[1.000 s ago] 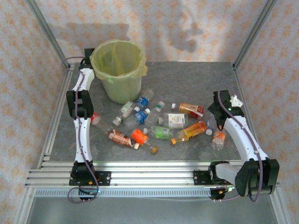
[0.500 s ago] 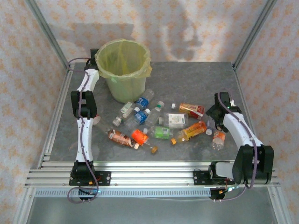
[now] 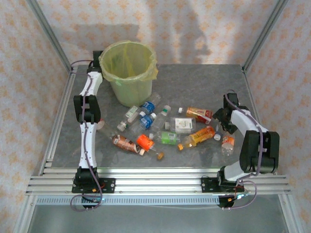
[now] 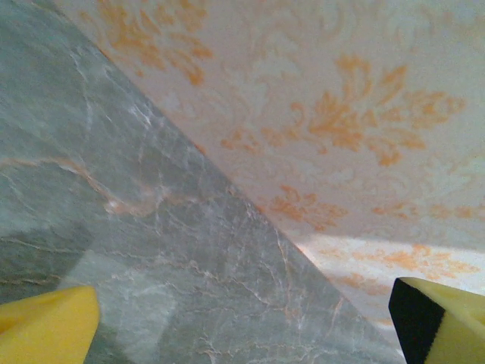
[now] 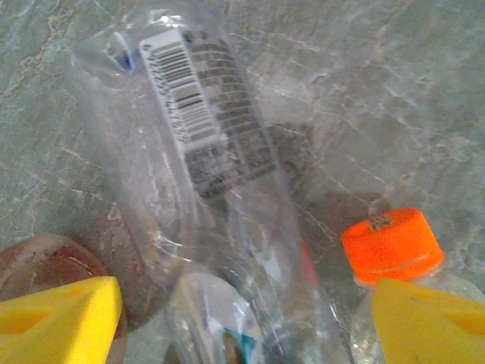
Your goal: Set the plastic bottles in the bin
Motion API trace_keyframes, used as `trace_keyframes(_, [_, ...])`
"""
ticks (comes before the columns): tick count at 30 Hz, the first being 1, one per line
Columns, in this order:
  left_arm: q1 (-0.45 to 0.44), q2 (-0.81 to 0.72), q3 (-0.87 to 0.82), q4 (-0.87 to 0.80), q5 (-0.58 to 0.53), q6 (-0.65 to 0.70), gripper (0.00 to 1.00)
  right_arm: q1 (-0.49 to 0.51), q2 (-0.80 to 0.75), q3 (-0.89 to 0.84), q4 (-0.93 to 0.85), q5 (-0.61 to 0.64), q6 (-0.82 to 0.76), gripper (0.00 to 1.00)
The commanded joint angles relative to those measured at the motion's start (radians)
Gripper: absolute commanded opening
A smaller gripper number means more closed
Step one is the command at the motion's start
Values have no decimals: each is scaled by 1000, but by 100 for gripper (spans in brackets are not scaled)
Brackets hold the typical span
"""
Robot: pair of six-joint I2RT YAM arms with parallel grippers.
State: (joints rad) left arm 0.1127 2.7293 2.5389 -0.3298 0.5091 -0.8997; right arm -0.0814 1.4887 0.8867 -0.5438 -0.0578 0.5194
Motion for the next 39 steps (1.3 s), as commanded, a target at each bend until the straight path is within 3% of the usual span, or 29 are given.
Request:
trace_keyframes(1, [50, -78, 11, -71, -46, 15, 100, -4, 38, 33, 18, -14, -14, 86])
trace_keyframes(9, [116, -258, -172, -94, -104, 66, 100, -6, 118, 72, 25, -8, -22, 86])
trace_keyframes(23, [196, -719, -633, -98, -235, 163, 100, -16, 184, 88, 32, 21, -25, 81])
trace_keyframes(32, [200, -1055, -944, -98, -332, 185, 100, -49, 193, 63, 53, 30, -52, 72])
trace_keyframes(39, [202, -1313, -1198, -97, -408, 169, 100, -52, 176, 70, 64, 37, -88, 57])
